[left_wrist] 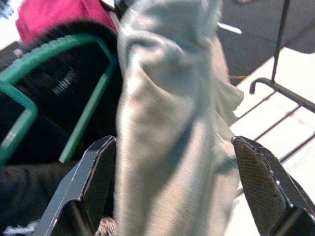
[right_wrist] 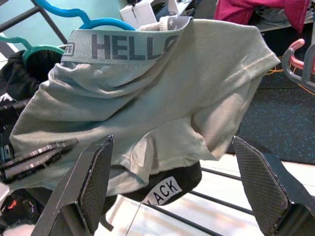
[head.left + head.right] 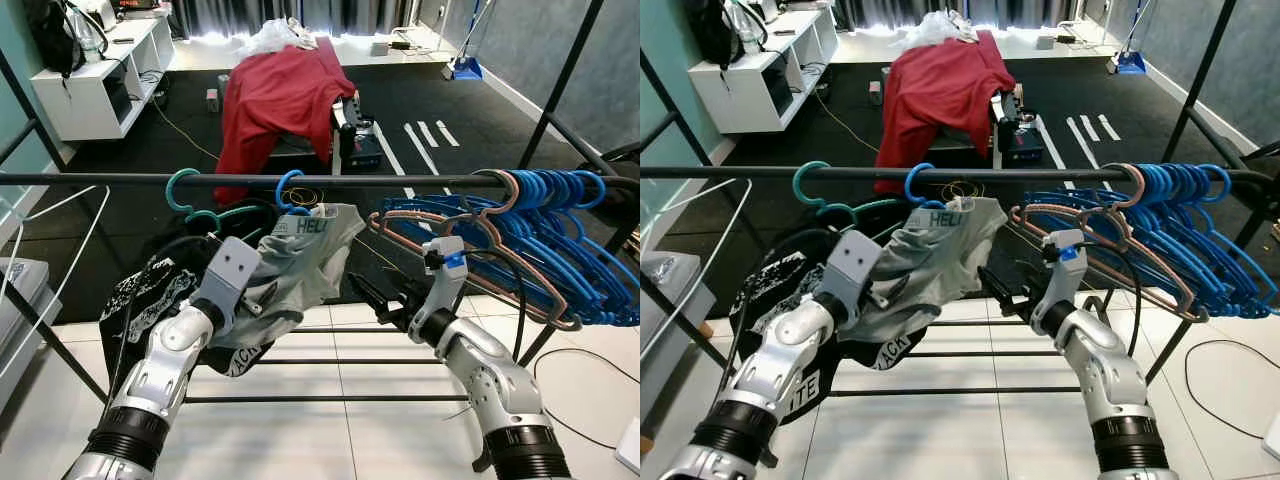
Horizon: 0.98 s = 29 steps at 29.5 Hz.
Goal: Hang hanger
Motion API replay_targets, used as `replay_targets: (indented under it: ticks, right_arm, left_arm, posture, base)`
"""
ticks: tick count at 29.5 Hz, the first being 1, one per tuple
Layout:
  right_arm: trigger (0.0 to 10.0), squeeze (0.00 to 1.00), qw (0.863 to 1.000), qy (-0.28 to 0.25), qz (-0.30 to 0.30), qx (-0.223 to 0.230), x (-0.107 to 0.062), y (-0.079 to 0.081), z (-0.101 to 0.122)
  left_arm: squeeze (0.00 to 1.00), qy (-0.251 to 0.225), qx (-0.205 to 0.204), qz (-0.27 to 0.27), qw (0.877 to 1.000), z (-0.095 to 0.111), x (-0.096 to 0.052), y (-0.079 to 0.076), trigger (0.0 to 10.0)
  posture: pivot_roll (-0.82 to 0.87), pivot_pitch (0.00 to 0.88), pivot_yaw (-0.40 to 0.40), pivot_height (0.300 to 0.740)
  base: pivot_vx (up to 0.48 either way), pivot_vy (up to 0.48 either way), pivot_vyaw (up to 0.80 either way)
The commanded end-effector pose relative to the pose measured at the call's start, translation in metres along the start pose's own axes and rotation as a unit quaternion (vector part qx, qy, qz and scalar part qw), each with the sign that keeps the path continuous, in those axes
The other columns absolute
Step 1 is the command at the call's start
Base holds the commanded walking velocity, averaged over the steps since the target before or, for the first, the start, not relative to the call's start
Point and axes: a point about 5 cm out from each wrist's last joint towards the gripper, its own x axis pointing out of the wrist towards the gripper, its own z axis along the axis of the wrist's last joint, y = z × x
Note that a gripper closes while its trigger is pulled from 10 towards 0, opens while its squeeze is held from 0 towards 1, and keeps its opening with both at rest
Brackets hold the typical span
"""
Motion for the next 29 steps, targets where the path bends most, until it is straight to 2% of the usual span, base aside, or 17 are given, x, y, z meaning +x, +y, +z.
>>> replay_targets:
  ticks: [1,2,3,4,12,22,23,25,26,28,29]
  right_arm:
    - [10.0,0.00,1.000,0.003,0.001,0.000,0.001,0.002,-0.001]
    - [10.0,0.00,1.000,0.003,0.000,0.001,0.001,0.002,-0.001]
    - [10.0,0.00,1.000,0.003,0.000,0.001,0.001,0.002,-0.001]
    - [10.0,0.00,1.000,0.002,0.000,0.001,0.001,0.002,-0.001]
    - [10.0,0.00,1.000,0.002,0.000,0.003,0.001,0.002,-0.001]
    - [10.0,0.00,1.000,0.002,0.000,0.003,0.001,0.002,-0.001]
    - [10.0,0.00,1.000,0.002,-0.001,0.003,0.001,0.002,-0.001]
    - [10.0,0.00,1.000,0.002,-0.001,0.003,0.001,0.002,-0.001]
    - [10.0,0.00,1.000,0.002,-0.001,0.003,0.002,0.002,-0.001]
    - [10.0,0.00,1.000,0.002,-0.001,0.003,0.002,0.002,-0.001]
    - [10.0,0.00,1.000,0.002,-0.001,0.004,0.002,0.001,-0.001]
  left_arm:
    - [0.00,0.012,0.009,-0.008,1.000,-0.001,0.001,0.001,10.0]
    - [0.00,0.012,0.009,-0.011,1.000,-0.001,0.002,0.000,3.1]
    - [0.00,0.012,0.009,-0.011,1.000,-0.001,0.002,0.000,3.1]
    - [0.00,0.014,0.008,-0.013,1.000,-0.002,0.002,0.000,0.0]
    - [0.00,0.017,0.004,-0.012,1.000,-0.003,0.003,-0.001,0.0]
    - [0.00,0.008,-0.006,0.020,1.000,-0.001,0.003,0.005,0.0]
    - [0.00,-0.010,-0.017,0.036,0.999,0.003,0.001,0.009,0.0]
    - [0.00,-0.010,-0.017,0.036,0.999,0.003,0.001,0.009,0.0]
    - [0.00,-0.029,-0.030,0.052,0.998,0.006,-0.001,0.014,0.0]
    - [0.00,-0.029,-0.030,0.052,0.998,0.006,-0.001,0.014,0.0]
    - [0.00,-0.054,-0.044,0.064,0.996,0.011,-0.005,0.018,0.0]
  posture:
    - [-0.15,0.057,0.017,0.740]
    - [-0.15,0.057,0.020,0.740]
    - [-0.15,0.057,0.020,0.740]
    - [-0.15,0.057,0.020,0.740]
    - [-0.14,0.056,0.020,0.740]
    - [-0.14,0.055,0.019,0.740]
    - [-0.14,0.054,0.019,0.740]
    - [-0.14,0.054,0.019,0.740]
    - [-0.14,0.053,0.018,0.740]
    - [-0.14,0.053,0.018,0.740]
    - [-0.14,0.053,0.017,0.740]
  base:
    - [0.000,0.000,0.00]
    - [0.000,0.000,0.00]
    - [0.000,0.000,0.00]
    - [0.000,0.000,0.00]
    - [0.000,0.000,0.00]
    - [0.000,0.000,0.00]
    - [0.000,0.000,0.00]
    - [0.000,0.000,0.00]
    - [0.000,0.000,0.00]
    - [0.000,0.000,0.00]
    - [0.000,0.000,0.00]
